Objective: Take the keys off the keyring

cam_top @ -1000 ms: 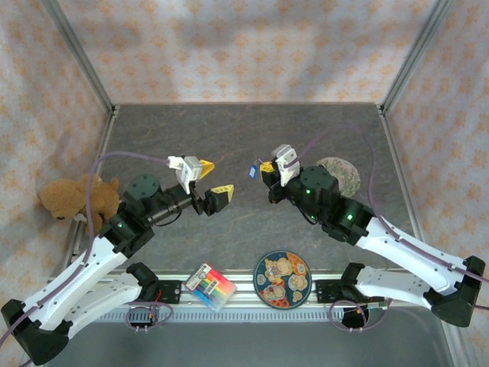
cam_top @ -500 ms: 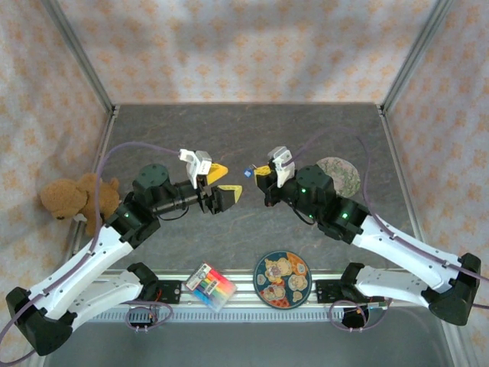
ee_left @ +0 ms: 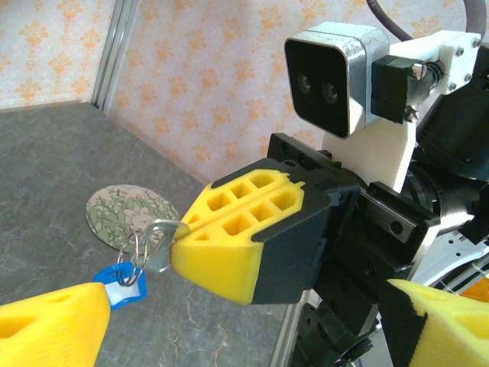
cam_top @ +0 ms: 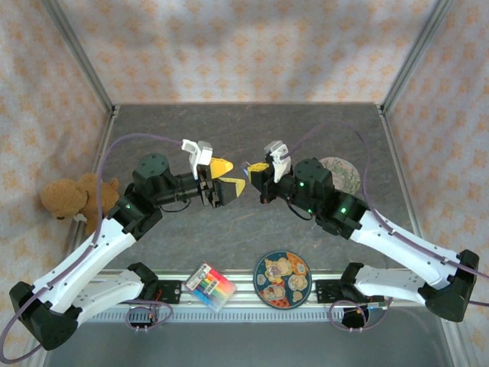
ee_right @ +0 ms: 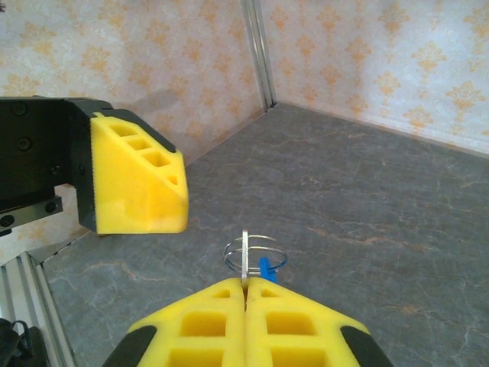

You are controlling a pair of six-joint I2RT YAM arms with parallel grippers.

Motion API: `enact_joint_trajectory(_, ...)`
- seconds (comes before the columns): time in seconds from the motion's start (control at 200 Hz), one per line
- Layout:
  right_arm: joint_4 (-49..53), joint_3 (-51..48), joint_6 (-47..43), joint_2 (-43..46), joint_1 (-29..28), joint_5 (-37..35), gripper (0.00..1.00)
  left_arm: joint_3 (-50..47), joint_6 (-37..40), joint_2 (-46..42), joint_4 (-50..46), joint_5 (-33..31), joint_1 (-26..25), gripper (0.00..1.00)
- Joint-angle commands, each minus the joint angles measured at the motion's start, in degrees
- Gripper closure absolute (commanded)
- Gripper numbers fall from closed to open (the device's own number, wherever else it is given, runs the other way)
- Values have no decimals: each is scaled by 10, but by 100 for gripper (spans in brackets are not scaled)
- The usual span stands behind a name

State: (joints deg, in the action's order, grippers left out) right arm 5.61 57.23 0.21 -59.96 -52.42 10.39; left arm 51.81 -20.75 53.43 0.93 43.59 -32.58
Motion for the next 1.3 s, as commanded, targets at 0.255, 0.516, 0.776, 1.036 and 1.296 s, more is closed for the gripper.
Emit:
enact_joint_trajectory(0.255, -9, 27, 18, -11, 3, 27, 100, 26, -7, 14, 11, 29, 3, 13)
enact_joint_trajectory(0.516, -9, 35, 19, -19, 3, 27, 100, 25, -11, 17, 11, 34, 3, 17)
enact_joint_trajectory(0.776, -14, 39, 22, -22, 3, 27, 100, 26, -11, 18, 6, 35, 3, 20)
enact_joint_trajectory(1.036, -10, 43, 21, -25, 4, 28, 100, 29, -8, 15, 3, 28, 3, 23)
enact_joint_trajectory(1.296, -5, 39, 19, -17, 3, 27, 100, 46, 46, -17, -63, -26, 7, 18)
